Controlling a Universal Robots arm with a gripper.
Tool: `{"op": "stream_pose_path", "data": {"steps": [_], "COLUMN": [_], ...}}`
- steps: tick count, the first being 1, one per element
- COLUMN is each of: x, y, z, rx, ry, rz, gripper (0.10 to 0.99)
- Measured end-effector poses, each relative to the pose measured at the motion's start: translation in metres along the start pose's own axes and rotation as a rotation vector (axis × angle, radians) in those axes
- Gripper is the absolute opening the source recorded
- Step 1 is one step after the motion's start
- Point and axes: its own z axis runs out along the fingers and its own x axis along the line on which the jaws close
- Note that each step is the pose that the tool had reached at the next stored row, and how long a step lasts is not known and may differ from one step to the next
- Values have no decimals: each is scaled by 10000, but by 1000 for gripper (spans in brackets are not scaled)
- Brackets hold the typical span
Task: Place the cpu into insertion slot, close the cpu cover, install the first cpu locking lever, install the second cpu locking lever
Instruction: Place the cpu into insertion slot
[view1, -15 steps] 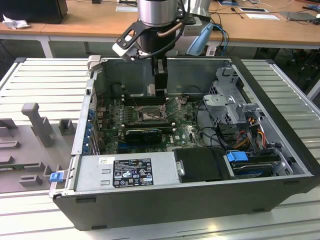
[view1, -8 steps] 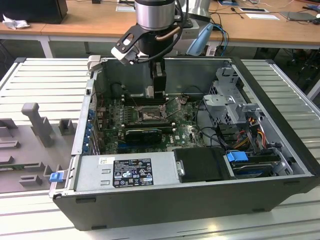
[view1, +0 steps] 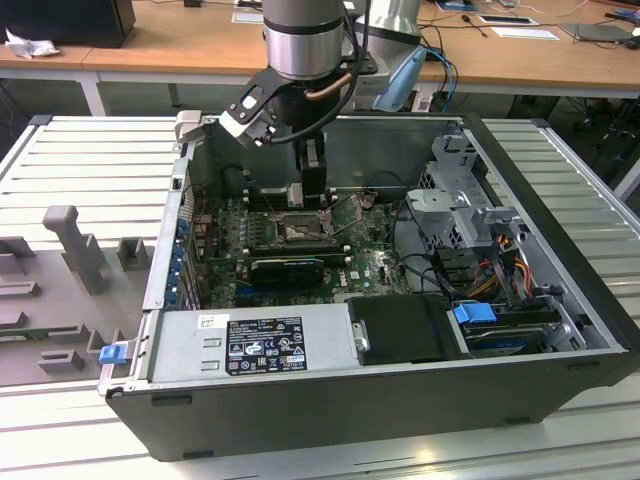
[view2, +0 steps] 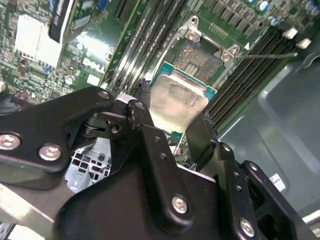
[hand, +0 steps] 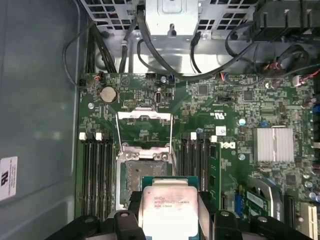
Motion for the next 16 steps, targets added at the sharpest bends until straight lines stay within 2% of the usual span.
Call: {"op": "stream_pose_path", "data": {"steps": [1, 5, 10, 16], "x": [15, 45, 59, 71], "y": [6, 0, -15, -56], "z": [47, 123, 269, 380], "rx": [-2, -2, 0, -1], "ry": [3, 2, 21, 22], "rz": [3, 0, -224, -225], "gripper": [529, 529, 529, 529]}}
